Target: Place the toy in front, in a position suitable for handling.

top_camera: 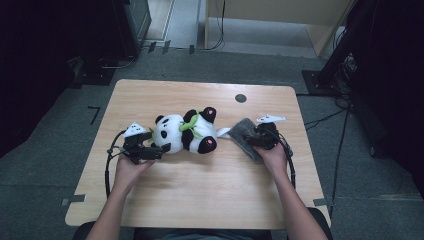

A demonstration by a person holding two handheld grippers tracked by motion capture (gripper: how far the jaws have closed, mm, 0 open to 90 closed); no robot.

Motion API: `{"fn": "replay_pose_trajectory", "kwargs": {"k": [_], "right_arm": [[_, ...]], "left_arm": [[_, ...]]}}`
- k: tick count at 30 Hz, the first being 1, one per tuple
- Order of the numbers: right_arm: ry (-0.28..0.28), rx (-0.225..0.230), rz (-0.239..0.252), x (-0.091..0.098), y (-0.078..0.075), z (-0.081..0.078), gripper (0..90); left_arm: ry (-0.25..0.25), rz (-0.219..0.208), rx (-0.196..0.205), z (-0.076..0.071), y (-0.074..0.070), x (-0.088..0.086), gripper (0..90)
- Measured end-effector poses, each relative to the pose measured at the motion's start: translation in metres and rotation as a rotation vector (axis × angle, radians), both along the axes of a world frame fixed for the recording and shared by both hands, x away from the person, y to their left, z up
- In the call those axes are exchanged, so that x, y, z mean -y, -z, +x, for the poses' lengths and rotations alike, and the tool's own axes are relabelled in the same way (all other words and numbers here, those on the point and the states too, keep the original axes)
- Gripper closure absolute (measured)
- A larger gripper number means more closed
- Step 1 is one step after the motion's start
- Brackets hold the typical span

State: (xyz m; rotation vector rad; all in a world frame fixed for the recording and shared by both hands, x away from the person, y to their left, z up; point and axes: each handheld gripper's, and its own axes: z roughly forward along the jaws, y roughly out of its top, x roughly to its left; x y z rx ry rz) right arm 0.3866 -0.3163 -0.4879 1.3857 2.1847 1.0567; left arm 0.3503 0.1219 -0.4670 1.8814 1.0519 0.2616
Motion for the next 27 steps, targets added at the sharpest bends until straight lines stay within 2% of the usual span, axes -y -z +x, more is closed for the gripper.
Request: {"fn": "replay_pose_trajectory", "kwargs": {"k": [6,8,9,10,11,15,22,25,27], "right_arm": [[-0.011,0.013,-0.046,0.002,0.007,-0.002,33.7],[-0.014,0.003,-0.046,0.003,0.009,-0.002,33.7],[-0.016,-0.002,-0.045,0.003,0.011,-0.002,34.0],[-0.016,-0.002,-0.046,0.004,0.012,-0.003,34.7],[-0.020,0.001,-0.044,0.004,0.013,-0.003,35.7],[-0.028,0.001,-0.039,0.006,0.017,-0.005,37.1],[-0.045,-0.006,-0.069,0.004,0.021,-0.005,49.0],[-0.054,-0.012,-0.069,0.004,0.022,-0.004,52.1],[-0.046,-0.014,-0.051,0.006,0.023,-0.003,56.3]], "left_arm": [[0.016,-0.012,0.010,0.012,0.005,-0.002,2.5],[0.049,-0.022,-0.015,0.015,0.011,-0.002,2.6],[0.059,-0.004,-0.023,0.016,0.014,0.000,2.6],[0.067,0.021,-0.018,0.017,0.017,0.001,2.5],[0.074,0.028,-0.011,0.018,0.019,0.002,2.5],[0.072,0.006,0.001,0.020,0.020,0.001,2.5],[0.083,0.007,0.027,0.021,0.025,0.002,2.4],[0.085,0.001,0.035,0.022,0.027,0.002,2.3],[0.086,0.001,0.039,0.023,0.029,0.004,1.8]]}}
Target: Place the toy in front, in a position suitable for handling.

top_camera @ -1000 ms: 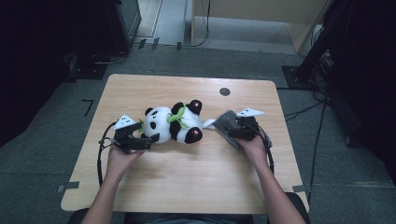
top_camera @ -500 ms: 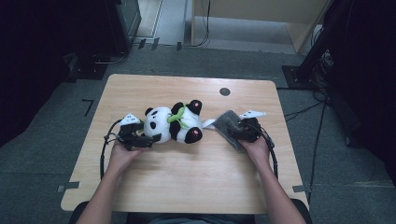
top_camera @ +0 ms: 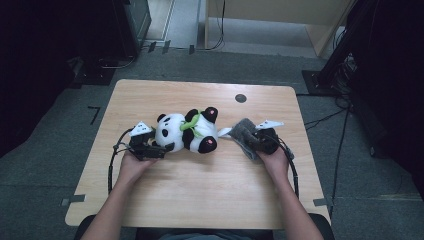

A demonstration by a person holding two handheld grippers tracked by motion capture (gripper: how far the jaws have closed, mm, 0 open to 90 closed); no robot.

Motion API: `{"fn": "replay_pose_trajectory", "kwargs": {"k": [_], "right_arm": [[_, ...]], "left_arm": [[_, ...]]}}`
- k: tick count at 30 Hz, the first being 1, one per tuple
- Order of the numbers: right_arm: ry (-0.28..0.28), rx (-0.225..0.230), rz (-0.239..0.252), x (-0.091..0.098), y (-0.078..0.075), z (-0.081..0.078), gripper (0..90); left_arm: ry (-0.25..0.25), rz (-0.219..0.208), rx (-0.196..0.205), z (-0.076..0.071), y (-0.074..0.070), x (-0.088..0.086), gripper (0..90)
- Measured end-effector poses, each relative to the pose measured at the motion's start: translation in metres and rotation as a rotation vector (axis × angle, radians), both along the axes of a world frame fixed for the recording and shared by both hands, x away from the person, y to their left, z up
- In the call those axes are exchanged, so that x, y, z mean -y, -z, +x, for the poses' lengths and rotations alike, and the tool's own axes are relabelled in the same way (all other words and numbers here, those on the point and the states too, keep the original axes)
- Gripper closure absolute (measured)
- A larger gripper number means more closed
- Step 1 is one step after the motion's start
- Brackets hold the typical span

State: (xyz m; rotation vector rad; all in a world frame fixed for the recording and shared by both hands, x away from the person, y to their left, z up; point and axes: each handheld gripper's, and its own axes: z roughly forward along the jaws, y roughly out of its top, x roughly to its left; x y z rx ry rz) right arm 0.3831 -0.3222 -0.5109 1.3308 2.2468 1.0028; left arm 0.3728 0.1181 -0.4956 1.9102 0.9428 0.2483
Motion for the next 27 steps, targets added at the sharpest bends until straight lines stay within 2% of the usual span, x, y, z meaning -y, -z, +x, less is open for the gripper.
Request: {"fn": "replay_pose_trajectory", "kwargs": {"k": [4,5,7,8,10,12,13,17,19,22,25,27], "right_arm": [[0.015,0.004,0.023,0.002,0.002,-0.001,60.2],[0.021,0.009,0.027,0.004,0.003,-0.001,64.2],[0.022,0.010,0.028,0.004,0.003,-0.001,65.5],[0.027,0.001,0.033,0.004,0.002,-0.002,70.1],[0.030,-0.010,0.038,0.004,0.000,-0.002,71.6],[0.035,-0.017,0.041,0.003,-0.001,-0.002,72.2],[0.036,-0.024,0.038,0.003,-0.002,-0.002,72.9],[0.036,-0.029,0.061,0.003,-0.010,-0.004,73.7],[0.037,-0.018,0.097,0.004,-0.017,-0.005,73.6],[0.031,-0.006,0.107,0.003,-0.021,-0.007,73.6],[0.022,0.031,0.118,0.000,-0.034,-0.009,73.3],[0.013,0.053,0.134,-0.002,-0.041,-0.012,72.7]], "left_arm": [[0.005,0.004,0.004,0.001,0.002,0.001,1.0],[0.003,0.007,0.001,0.001,0.002,0.001,0.4],[-0.001,0.007,-0.004,0.001,0.002,0.001,0.4],[-0.002,0.009,-0.009,0.001,0.002,0.001,1.1],[0.003,0.014,-0.018,0.000,0.002,0.001,6.8],[0.008,0.036,-0.013,-0.001,0.001,0.000,8.5],[0.010,0.040,-0.011,-0.001,0.001,-0.001,13.2],[0.003,0.043,-0.018,-0.002,0.000,0.000,14.9],[-0.005,0.044,-0.026,-0.004,-0.001,0.001,15.5],[-0.015,0.051,-0.034,-0.006,-0.003,0.002,16.0],[-0.036,0.051,-0.051,-0.010,-0.005,0.005,17.0],[-0.055,0.049,-0.031,-0.016,-0.003,0.007,16.8]]}}
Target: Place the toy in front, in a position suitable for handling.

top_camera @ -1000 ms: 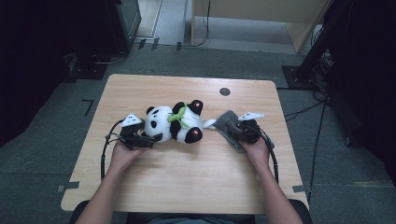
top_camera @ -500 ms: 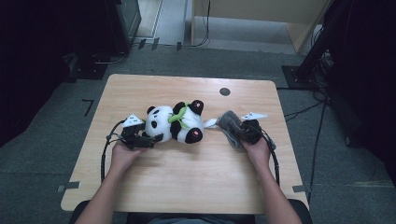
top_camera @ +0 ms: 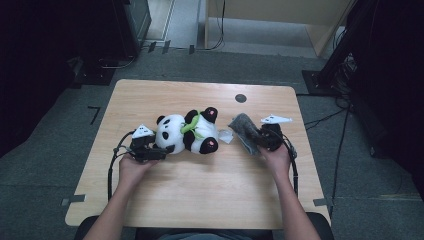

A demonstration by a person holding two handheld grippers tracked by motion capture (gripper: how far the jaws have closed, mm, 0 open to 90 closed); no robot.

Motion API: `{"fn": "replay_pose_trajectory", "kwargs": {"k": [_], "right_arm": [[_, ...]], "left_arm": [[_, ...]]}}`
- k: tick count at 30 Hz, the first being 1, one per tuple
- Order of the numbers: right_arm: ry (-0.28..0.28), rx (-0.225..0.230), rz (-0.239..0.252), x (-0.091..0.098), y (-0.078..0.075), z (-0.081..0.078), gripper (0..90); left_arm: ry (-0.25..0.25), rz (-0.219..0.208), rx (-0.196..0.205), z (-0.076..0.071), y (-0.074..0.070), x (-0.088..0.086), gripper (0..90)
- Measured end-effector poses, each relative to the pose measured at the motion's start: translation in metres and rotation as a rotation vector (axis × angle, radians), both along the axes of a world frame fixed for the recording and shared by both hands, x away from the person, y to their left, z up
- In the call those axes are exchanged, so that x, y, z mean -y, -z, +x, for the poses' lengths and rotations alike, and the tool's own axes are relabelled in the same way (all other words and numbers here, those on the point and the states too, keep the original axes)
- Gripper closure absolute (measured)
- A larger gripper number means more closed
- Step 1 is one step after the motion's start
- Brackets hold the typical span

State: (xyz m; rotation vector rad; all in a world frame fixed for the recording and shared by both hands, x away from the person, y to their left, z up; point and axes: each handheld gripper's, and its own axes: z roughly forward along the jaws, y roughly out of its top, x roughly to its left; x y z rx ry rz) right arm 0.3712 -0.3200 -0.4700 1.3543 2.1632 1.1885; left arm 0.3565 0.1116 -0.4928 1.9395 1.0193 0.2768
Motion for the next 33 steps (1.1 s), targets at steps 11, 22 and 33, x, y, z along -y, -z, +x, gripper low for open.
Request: {"fn": "replay_pose_trajectory", "kwargs": {"k": [11,22,33], "right_arm": [[-0.039,0.019,-0.004,-0.015,-0.032,-0.007,73.3],[-0.100,-0.013,0.027,-0.032,-0.069,0.003,73.3],[-0.174,-0.022,-0.023,-0.063,-0.080,0.015,73.1]], "left_arm": [[-0.030,-0.019,0.017,-0.006,0.002,0.003,12.1],[-0.015,-0.042,-0.013,0.001,0.000,0.002,5.2],[0.009,-0.054,-0.001,0.011,-0.001,-0.001,0.0]]}}
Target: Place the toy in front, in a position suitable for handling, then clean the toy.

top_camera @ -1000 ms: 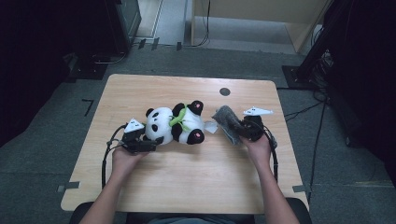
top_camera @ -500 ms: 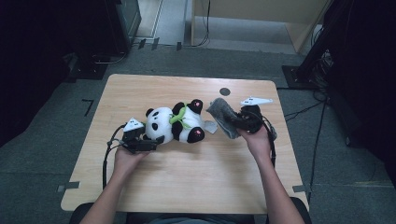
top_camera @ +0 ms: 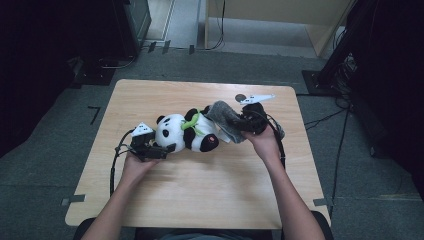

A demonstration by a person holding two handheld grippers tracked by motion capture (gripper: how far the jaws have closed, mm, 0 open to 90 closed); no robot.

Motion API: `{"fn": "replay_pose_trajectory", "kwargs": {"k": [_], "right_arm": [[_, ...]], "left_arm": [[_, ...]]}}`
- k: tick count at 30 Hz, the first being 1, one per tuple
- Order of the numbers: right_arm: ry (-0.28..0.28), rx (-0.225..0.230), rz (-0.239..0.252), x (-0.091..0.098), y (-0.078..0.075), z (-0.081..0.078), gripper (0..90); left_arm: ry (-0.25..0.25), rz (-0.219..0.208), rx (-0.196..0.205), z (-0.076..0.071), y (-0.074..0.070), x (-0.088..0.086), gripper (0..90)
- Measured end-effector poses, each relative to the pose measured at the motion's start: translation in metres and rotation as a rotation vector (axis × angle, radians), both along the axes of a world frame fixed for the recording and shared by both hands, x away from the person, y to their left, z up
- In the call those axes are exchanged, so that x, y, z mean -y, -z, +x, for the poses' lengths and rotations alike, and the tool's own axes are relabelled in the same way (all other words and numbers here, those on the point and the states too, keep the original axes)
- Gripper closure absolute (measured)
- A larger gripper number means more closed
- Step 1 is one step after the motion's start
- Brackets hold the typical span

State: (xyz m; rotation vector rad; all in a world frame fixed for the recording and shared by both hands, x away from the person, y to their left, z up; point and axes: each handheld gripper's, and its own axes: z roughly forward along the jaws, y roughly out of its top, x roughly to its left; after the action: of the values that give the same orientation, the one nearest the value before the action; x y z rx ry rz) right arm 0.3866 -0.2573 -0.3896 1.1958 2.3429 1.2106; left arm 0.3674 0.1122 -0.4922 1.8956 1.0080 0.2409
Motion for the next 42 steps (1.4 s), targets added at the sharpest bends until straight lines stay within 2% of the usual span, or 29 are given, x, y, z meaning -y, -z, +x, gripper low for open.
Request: {"fn": "replay_pose_trajectory", "kwargs": {"k": [2,4,9,11,13,14,20,23,24,27,31,35,36,40,42], "right_arm": [[-0.006,0.000,0.002,-0.002,-0.002,0.002,73.1],[-0.017,0.002,0.001,-0.008,-0.007,0.005,72.8],[-0.037,0.013,-0.014,-0.019,-0.013,0.011,72.3],[-0.045,0.010,-0.015,-0.028,-0.015,0.016,72.3],[-0.047,0.003,-0.018,-0.031,-0.017,0.018,72.3],[-0.050,0.000,-0.023,-0.035,-0.018,0.019,72.4],[-0.075,-0.007,-0.028,-0.061,-0.025,0.033,72.4],[-0.085,-0.006,-0.033,-0.069,-0.027,0.037,72.4],[-0.093,-0.008,-0.035,-0.080,-0.029,0.042,72.3],[-0.103,-0.008,-0.036,-0.088,-0.030,0.046,72.2],[-0.129,-0.023,-0.044,-0.111,-0.030,0.057,72.3],[-0.156,-0.035,-0.061,-0.132,-0.026,0.064,72.4],[-0.156,-0.035,-0.061,-0.132,-0.026,0.064,72.4],[-0.177,-0.066,-0.059,-0.154,-0.025,0.069,72.3],[-0.187,-0.062,-0.063,-0.162,-0.024,0.071,72.3]], "left_arm": [[0.000,-0.006,0.005,0.002,0.000,-0.001,0.0],[0.009,-0.023,-0.007,0.004,0.002,-0.001,0.0],[0.010,-0.017,0.009,0.005,0.005,0.000,0.0],[0.009,0.011,0.023,0.002,0.005,0.001,7.5],[0.009,0.023,0.023,0.001,0.005,0.002,8.3],[0.005,0.032,0.028,0.000,0.004,0.002,11.7],[-0.018,0.044,0.040,-0.005,0.003,0.002,20.3],[-0.021,0.045,0.041,-0.006,0.003,0.003,20.8],[-0.023,0.049,0.044,-0.007,0.003,0.003,21.0],[-0.020,0.058,0.048,-0.008,0.003,0.003,21.3],[-0.020,0.076,0.062,-0.013,0.003,0.004,21.6],[-0.028,0.072,0.061,-0.014,0.004,0.004,22.0],[-0.029,0.070,0.061,-0.014,0.004,0.004,22.0],[-0.031,0.069,0.061,-0.014,0.004,0.004,21.9],[-0.034,0.062,0.060,-0.014,0.004,0.004,21.9]]}}
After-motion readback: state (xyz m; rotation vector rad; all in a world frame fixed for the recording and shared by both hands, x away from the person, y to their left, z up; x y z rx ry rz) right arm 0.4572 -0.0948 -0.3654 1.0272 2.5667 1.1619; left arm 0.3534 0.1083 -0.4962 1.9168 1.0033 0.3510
